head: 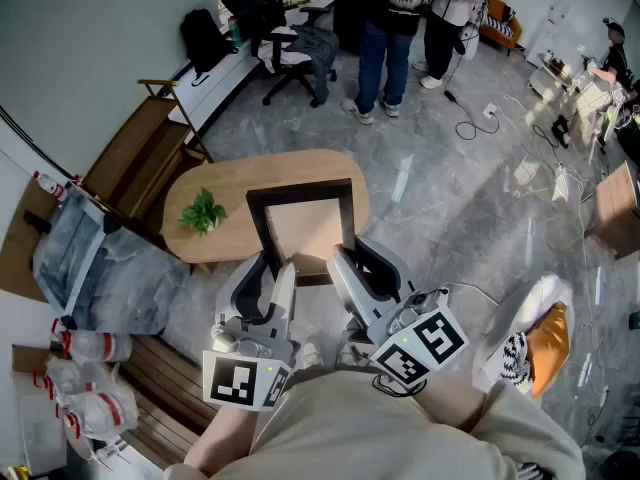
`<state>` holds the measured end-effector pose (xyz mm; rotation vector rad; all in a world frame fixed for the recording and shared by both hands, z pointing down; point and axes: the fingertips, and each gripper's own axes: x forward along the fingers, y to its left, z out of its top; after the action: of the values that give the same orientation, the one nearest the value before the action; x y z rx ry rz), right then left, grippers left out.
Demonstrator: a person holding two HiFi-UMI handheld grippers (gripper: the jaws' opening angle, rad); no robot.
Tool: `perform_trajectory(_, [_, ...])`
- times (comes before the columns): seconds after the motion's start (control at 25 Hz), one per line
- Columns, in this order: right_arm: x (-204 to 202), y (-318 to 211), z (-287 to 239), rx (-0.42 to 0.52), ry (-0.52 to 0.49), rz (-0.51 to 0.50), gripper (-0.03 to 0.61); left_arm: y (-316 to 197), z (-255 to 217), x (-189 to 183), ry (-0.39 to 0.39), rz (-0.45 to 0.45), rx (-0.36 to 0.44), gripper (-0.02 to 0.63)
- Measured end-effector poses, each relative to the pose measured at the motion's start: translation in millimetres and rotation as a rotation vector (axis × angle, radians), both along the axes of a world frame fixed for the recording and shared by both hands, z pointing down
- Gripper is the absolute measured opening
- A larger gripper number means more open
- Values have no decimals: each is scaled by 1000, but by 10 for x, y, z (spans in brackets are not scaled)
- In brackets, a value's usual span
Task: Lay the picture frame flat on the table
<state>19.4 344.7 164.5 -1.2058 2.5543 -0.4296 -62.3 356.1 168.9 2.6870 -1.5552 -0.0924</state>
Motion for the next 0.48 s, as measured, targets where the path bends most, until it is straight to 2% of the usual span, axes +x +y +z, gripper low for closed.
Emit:
perform_trajectory(0.28, [122, -38, 104, -24, -26, -6, 98, -17, 80, 122, -15, -2, -8, 109])
perform_trajectory(0.48, [75, -63, 238, -35, -23, -9, 98, -39, 214, 73, -11, -6, -26, 109])
